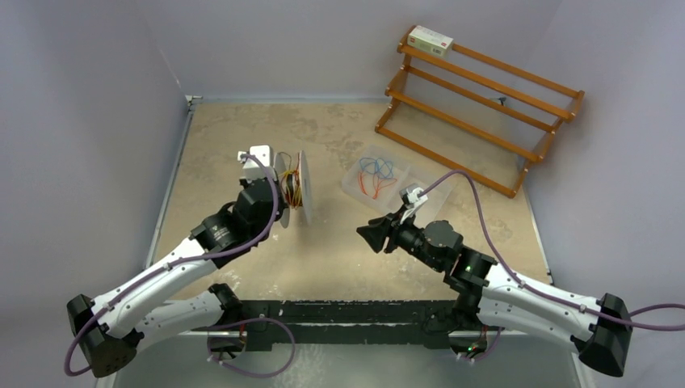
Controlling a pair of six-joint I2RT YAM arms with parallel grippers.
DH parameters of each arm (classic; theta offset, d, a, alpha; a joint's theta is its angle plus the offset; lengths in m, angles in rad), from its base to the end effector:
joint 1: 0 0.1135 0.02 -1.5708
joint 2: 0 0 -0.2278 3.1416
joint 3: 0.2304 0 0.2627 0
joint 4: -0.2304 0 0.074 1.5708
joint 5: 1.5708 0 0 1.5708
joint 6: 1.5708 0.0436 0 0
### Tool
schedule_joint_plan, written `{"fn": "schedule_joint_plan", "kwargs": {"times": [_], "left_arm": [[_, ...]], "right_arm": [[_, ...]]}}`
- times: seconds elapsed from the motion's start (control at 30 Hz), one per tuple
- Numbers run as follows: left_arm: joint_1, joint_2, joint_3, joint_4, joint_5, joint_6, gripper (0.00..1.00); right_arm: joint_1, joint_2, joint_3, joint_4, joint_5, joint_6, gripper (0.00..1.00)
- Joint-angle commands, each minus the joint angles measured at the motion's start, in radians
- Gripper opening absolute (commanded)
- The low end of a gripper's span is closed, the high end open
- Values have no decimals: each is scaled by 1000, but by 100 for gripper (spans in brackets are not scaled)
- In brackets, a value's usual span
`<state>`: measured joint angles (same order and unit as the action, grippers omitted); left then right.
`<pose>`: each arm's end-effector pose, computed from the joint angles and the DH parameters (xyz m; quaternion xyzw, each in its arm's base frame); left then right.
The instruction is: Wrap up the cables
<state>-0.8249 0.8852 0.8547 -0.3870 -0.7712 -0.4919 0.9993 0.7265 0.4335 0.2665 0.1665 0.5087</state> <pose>0.1780 -0.1479 0.2993 -0.0735 0.8000 -0.0597 0.5925 0.1299 0.1886 0.2453 -0.1171 0.7066 0.4325 0.5476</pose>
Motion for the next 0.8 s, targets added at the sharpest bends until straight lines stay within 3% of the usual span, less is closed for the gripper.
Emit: {"fn": "schedule_joint_plan", "kwargs": {"times": [0.0,0.77], "left_arm": [[6,16,32,100,-39,10,0],[9,160,-36,219,-16,-4,0]], "right_arm": [[-3,0,2,34,12,11,49],[-3,34,-34,68,-15,35,50]]}}
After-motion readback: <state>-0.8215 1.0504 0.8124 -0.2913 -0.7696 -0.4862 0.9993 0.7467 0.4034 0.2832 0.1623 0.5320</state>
